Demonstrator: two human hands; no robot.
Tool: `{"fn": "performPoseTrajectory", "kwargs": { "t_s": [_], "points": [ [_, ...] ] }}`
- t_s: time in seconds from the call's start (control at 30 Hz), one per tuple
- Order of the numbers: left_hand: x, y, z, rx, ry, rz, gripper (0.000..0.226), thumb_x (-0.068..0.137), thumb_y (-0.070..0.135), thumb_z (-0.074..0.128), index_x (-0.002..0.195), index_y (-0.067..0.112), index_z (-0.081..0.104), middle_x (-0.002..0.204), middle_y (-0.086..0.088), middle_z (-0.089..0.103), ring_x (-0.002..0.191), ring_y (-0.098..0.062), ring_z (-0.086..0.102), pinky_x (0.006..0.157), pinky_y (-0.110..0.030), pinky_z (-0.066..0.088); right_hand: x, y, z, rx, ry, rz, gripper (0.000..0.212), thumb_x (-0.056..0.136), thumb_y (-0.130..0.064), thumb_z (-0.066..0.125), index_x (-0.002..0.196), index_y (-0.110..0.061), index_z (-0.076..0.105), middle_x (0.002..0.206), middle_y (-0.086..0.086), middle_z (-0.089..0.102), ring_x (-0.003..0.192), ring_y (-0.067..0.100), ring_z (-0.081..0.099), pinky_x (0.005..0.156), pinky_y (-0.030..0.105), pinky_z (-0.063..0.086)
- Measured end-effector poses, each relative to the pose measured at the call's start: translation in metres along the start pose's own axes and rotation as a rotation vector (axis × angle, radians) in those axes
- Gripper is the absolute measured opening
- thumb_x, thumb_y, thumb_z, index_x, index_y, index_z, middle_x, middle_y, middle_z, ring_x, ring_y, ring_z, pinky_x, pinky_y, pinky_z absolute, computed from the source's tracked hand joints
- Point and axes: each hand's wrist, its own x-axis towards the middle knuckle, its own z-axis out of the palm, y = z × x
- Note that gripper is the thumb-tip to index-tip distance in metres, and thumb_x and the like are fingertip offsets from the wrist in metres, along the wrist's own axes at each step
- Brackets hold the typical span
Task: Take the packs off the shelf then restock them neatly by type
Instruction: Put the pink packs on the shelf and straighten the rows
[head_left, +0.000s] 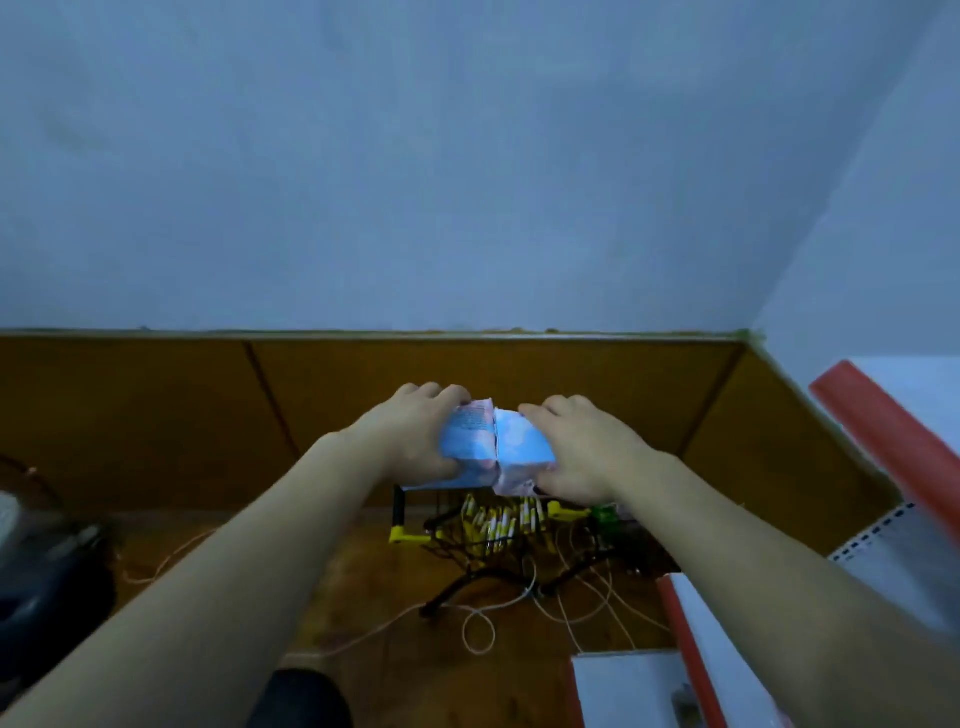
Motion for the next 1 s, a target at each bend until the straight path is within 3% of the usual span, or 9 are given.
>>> {"fn": "performPoseTrajectory", "kwargs": {
  "t_s": [0.27,0.47,0.77,1.0],
  "points": [
    [-0.022,0.041,-0.098,0.0,0.067,0.169,0.083,0.075,0.043,0.081,0.143,0.024,0.039,0.136,-0.006,0.051,0.122,-0.026,0.049,0.098,-0.034,0.042,-0.073,-0.013,-0.117,-0.107,0.099,0.142,0.066,0.079,-0.049,0.064,0.137,-0.025,0.045,0.127,0.009,0.055,0.115,0.033,0.054,0.096,0.042,0.049],
    [-0.043,0.102,-0.147,0.04,0.067,0.432,0.079,0.076,0.041,0.083,0.141,0.023,0.042,0.134,-0.007,0.054,0.117,-0.027,0.052,0.094,-0.033,0.043,-0.167,-0.038,-0.169,-0.141,0.125,0.38,0.063,0.077,-0.048,0.067,0.133,-0.027,0.048,0.118,0.007,0.057,0.109,0.031,0.057,0.089,0.041,0.051],
    [-0.121,0.256,-0.159,0.008,0.063,0.891,0.079,0.076,0.042,0.082,0.141,0.023,0.042,0.135,-0.005,0.054,0.113,-0.025,0.054,0.094,-0.032,0.043,-0.377,-0.078,-0.2,-0.205,0.136,0.812,0.073,0.077,-0.049,0.07,0.141,-0.026,0.044,0.122,0.008,0.054,0.112,0.029,0.053,0.095,0.043,0.048],
    [-0.224,0.386,-0.136,-0.009,0.038,1.232,0.08,0.075,0.043,0.083,0.142,0.024,0.043,0.131,-0.004,0.057,0.107,-0.022,0.055,0.092,-0.032,0.045,-0.552,-0.141,-0.194,-0.171,0.128,1.158,0.062,0.074,-0.049,0.07,0.129,-0.03,0.05,0.109,0.002,0.054,0.101,0.026,0.054,0.086,0.044,0.051]
  ]
}}
